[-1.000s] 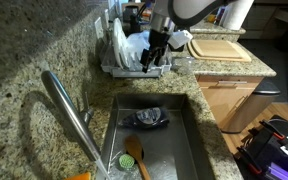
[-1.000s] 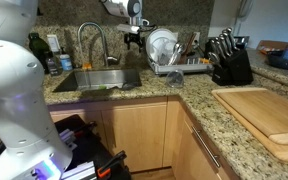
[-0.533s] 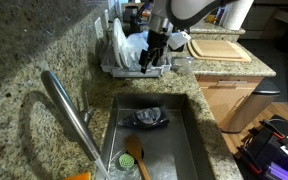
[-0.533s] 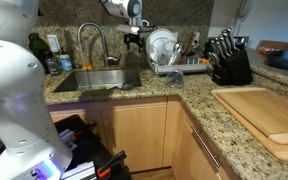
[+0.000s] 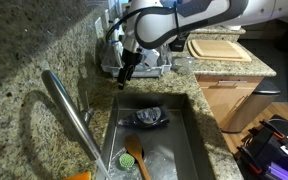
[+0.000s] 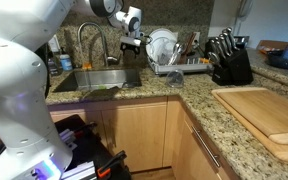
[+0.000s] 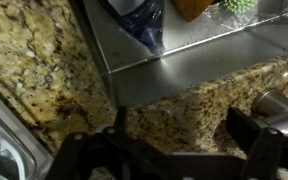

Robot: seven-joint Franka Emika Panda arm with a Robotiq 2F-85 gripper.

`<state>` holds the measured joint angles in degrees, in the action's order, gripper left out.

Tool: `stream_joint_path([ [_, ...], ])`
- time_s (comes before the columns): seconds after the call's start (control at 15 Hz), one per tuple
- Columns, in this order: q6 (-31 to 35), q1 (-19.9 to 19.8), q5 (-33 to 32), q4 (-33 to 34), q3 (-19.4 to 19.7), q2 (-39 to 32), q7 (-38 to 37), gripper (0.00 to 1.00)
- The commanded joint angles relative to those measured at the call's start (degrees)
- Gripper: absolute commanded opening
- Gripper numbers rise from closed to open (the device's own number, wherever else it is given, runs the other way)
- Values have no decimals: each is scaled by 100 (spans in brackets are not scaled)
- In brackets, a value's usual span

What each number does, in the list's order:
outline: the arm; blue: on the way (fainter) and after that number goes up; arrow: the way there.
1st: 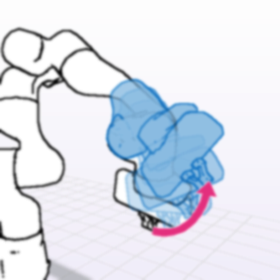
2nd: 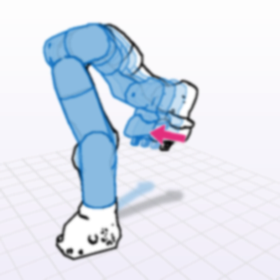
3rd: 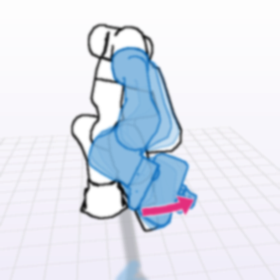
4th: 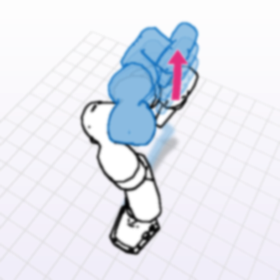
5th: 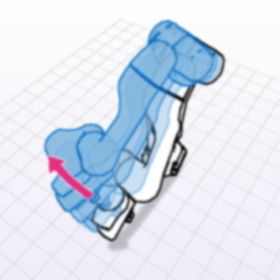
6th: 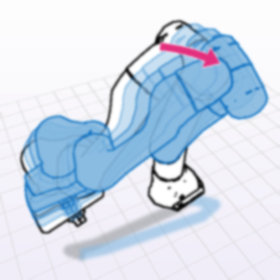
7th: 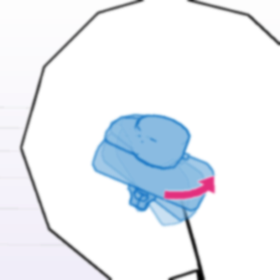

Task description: Close the tap

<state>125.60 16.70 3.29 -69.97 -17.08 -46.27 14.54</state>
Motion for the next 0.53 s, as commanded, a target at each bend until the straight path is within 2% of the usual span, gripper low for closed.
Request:
stream_joint_path([
  [0.0,14,5,-1,1,1,-30,-8,100],
  [0.2,-54,21,-30,125,54,-144,-66,100],
  [0.47,-186,438,-525,1552,274,-1158,156,100],
])
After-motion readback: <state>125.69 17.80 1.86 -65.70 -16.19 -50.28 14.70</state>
